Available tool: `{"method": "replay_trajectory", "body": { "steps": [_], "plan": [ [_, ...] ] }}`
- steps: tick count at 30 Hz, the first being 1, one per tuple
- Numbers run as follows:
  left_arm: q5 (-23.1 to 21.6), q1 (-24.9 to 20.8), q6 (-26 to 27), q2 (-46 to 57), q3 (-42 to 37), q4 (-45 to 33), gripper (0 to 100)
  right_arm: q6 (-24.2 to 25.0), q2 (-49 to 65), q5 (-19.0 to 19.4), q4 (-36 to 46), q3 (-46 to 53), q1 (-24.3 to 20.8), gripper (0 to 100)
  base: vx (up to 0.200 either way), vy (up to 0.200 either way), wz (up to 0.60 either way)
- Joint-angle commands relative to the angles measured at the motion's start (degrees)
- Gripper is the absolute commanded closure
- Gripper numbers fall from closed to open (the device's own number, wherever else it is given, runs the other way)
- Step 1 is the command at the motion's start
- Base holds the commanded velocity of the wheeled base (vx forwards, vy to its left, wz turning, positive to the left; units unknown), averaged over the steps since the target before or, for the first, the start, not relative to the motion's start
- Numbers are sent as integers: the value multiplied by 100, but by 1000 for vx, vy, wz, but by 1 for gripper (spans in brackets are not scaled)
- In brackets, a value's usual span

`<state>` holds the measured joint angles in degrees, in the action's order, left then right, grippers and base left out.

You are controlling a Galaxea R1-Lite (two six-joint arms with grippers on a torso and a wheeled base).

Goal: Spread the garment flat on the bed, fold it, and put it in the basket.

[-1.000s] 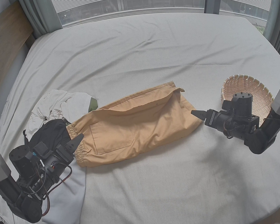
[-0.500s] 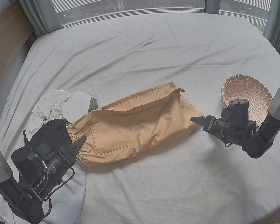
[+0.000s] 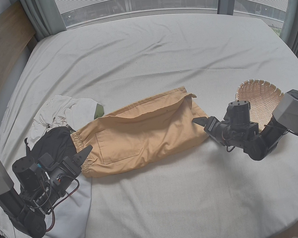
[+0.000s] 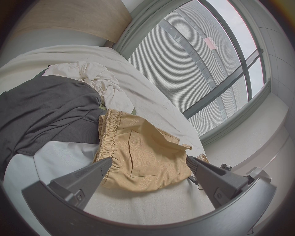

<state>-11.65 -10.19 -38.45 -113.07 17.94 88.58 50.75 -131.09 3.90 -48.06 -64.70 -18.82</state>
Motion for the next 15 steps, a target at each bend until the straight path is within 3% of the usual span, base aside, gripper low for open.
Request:
{"method": "replay_trajectory", "body": {
  "steps": [1, 3, 4, 15],
  "plan": [
    [5, 8, -5, 13, -1, 2, 0, 190, -233, -197, 42, -430, -16, 0, 0, 0, 0],
    [5, 0, 4, 13, -1, 2, 0, 225, -260, -267, 42, -447, -16, 0, 0, 0, 0],
    [5, 0, 4, 13, -1, 2, 0, 242, -268, -285, 7, -447, -7, 100, 0, 0, 0],
    [14, 17, -5, -5, -45, 2, 0, 541, 118, -311, -318, 159, 37, 100, 0, 0, 0]
  ]
}}
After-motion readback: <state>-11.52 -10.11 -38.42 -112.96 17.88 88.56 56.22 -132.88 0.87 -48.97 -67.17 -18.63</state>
